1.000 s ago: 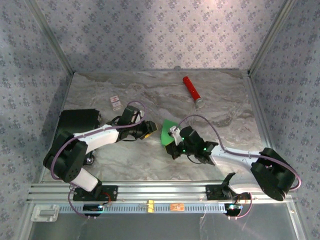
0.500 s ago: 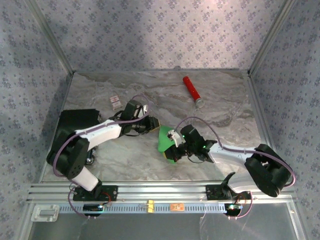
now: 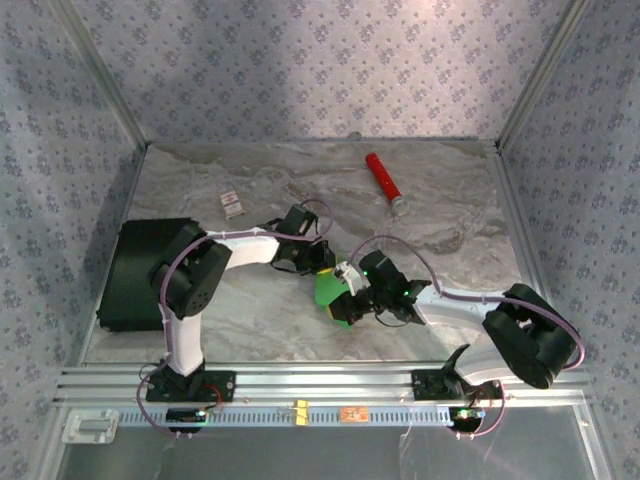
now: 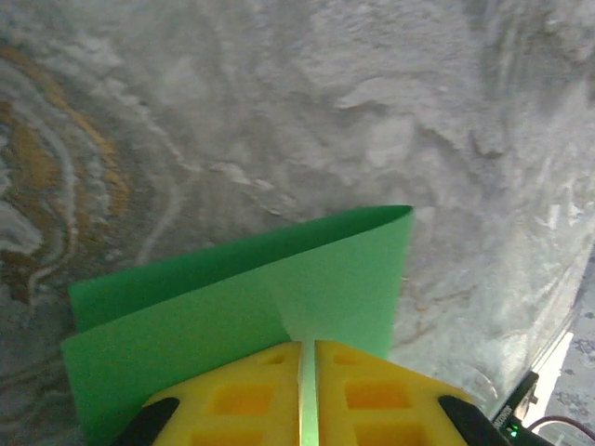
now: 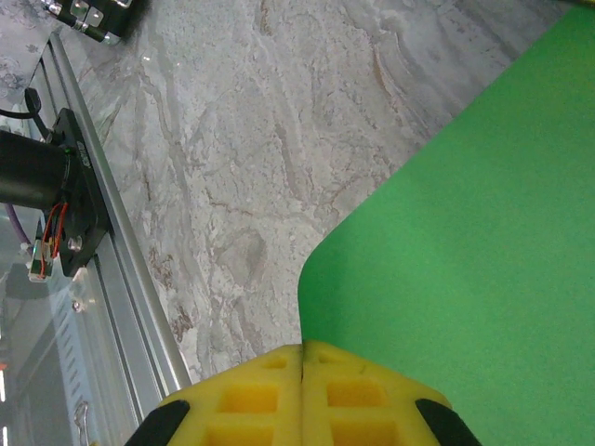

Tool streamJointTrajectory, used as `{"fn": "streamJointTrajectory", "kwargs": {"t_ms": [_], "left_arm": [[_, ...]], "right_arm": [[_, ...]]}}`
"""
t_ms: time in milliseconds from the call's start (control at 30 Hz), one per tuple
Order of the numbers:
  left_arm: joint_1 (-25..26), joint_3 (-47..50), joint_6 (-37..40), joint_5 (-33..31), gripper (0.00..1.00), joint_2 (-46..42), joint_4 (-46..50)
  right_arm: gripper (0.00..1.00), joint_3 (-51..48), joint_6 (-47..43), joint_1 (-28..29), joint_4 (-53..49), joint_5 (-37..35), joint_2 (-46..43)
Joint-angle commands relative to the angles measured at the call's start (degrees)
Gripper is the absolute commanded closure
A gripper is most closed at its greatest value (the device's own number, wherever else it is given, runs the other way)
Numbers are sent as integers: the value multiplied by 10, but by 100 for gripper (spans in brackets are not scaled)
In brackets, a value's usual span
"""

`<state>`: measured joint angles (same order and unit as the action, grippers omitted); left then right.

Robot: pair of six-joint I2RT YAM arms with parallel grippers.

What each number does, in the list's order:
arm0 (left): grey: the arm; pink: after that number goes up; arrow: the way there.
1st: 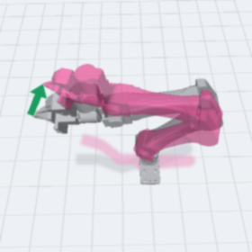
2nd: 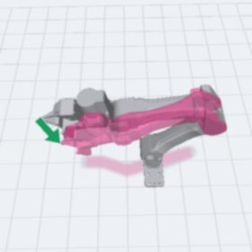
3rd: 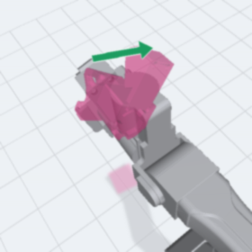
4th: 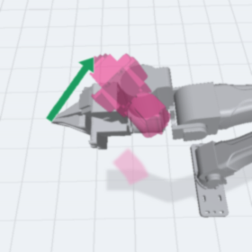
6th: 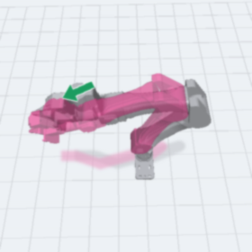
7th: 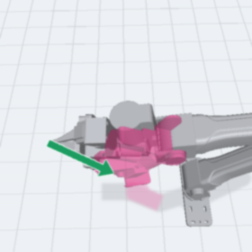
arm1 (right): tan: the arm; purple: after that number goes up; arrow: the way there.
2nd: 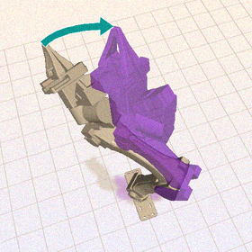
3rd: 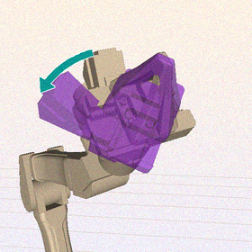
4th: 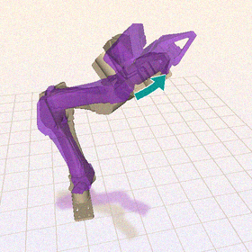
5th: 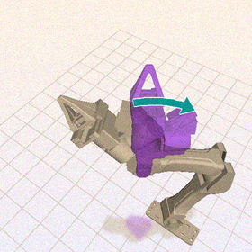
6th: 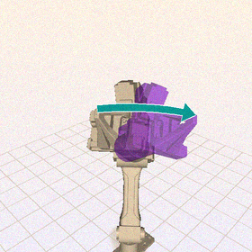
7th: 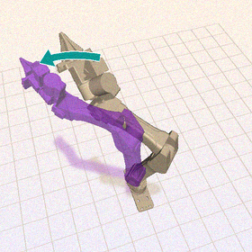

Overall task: Fold a paper plane with a square sheet of paper (pick it up from the middle)
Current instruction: Third fold the triangle at the center of the table.

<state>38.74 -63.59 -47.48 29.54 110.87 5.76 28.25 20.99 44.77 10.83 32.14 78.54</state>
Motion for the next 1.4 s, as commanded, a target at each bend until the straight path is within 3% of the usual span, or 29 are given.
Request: {"fn": "streamJointTrajectory", "kwargs": {"t_ms": [0, 800, 1367], "left_arm": [[3, -24, 28, 1, 89, 18, 38], [8, -14, 46, -16, 89, 36, 59], [9, -16, 42, -16, 89, 34, 58]], "right_arm": [[94, 6, -6, 2, -12, -9, 6], [94, 58, -16, -16, -115, -202, 34], [94, 73, -11, -4, -157, -204, 42]]}}
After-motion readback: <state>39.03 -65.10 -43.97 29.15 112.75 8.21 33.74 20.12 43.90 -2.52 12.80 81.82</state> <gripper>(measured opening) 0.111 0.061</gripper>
